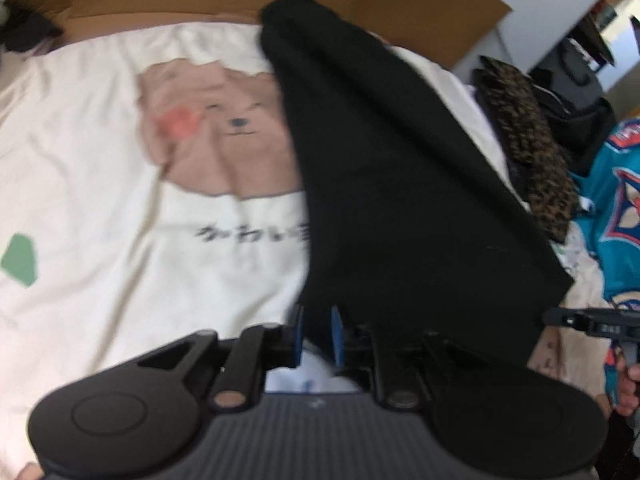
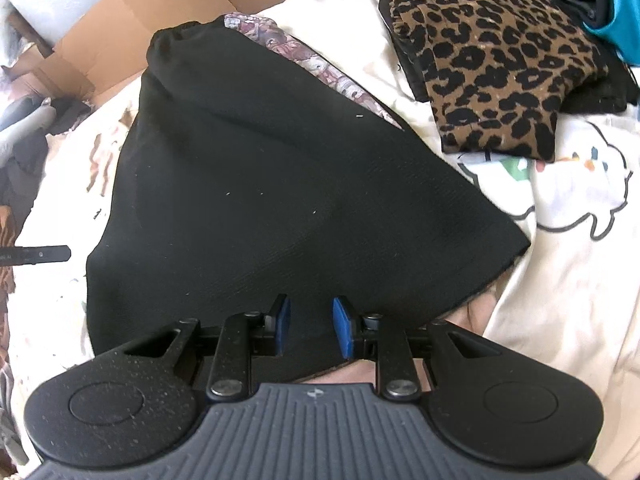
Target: Fold clothes
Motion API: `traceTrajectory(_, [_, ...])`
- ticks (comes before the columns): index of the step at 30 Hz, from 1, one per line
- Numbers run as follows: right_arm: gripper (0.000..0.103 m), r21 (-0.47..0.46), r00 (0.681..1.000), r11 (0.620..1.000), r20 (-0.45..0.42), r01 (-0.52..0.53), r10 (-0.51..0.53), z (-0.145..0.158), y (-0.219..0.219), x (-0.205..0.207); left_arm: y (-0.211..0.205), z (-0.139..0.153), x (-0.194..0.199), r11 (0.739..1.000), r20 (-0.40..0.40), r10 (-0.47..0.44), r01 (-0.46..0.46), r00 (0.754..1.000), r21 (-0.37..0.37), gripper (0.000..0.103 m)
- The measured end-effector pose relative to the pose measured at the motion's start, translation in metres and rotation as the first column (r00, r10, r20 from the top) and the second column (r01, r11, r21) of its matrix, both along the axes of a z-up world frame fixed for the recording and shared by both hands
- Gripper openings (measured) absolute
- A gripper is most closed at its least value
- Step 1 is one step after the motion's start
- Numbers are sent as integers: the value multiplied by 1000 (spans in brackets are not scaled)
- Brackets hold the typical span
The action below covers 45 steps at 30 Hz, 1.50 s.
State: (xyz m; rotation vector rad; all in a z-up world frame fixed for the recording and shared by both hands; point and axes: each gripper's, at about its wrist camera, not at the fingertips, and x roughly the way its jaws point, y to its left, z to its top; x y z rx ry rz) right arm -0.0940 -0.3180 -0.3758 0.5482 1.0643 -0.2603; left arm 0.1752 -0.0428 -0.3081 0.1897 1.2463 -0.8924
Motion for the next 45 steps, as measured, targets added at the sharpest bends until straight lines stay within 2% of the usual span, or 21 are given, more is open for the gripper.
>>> traceTrajectory(3, [31, -19, 1000, 1000, -2, 15, -15, 0, -7, 1, -19, -3, -11, 999, 6, -48, 48, 999, 1, 18])
traceTrajectory(7, [36, -47, 999, 998, -6, 33, -33, 0, -18, 3, -40, -11, -26, 990, 21, -137, 136, 990, 40, 35])
traceTrajectory(8, [37, -56, 999, 998, -10, 33, -34, -2, -20, 3, -43, -15, -29, 986, 14, -157, 156, 988, 54, 36])
traceTrajectory(10, [42, -73, 999, 997, -20, 35, -36, -5, -25, 3, -45, -25, -34, 979, -1, -182, 181, 983, 94, 37])
traceTrajectory(13, [42, -62, 996, 996, -52, 63, -66, -15, -35, -1, -41, -34, -38, 967, -22, -211, 211, 977, 144, 37])
traceTrajectory(18, [42, -51, 991, 993, -83, 104, -108, -24, -42, -13, -33, -26, -37, 946, -20, -251, 249, 968, 206, 37])
traceTrajectory(22, [42, -33, 987, 989, -59, 147, -149, -14, -45, -19, -22, -1, -24, 955, -7, -212, 209, 977, 210, 37])
traceTrajectory(26, [44, -17, 984, 984, -17, 176, -176, 0, -47, -19, -18, 43, 2, 963, 26, -178, 169, 984, 208, 40])
traceTrajectory(28, [46, 1, 984, 984, 6, 180, -180, 10, -49, -16, -16, 68, 18, 970, 47, -160, 148, 986, 195, 52])
traceTrajectory(29, [46, 4, 984, 984, 19, 176, -176, 16, -48, -14, -16, 81, 25, 971, 67, -157, 142, 985, 190, 55])
traceTrajectory(34, [49, -4, 985, 988, 81, 156, -155, 49, -44, 0, -16, 132, 70, 985, 116, -97, 79, 988, 151, 59])
traceTrajectory(38, [52, -20, 984, 990, 110, 141, -138, 73, -43, 11, -23, 152, 85, 991, 136, -67, 51, 988, 120, 62])
traceTrajectory(45, [53, -57, 986, 993, 135, 103, -95, 114, -40, 29, -52, 158, 107, 995, 112, -66, 57, 992, 86, 62])
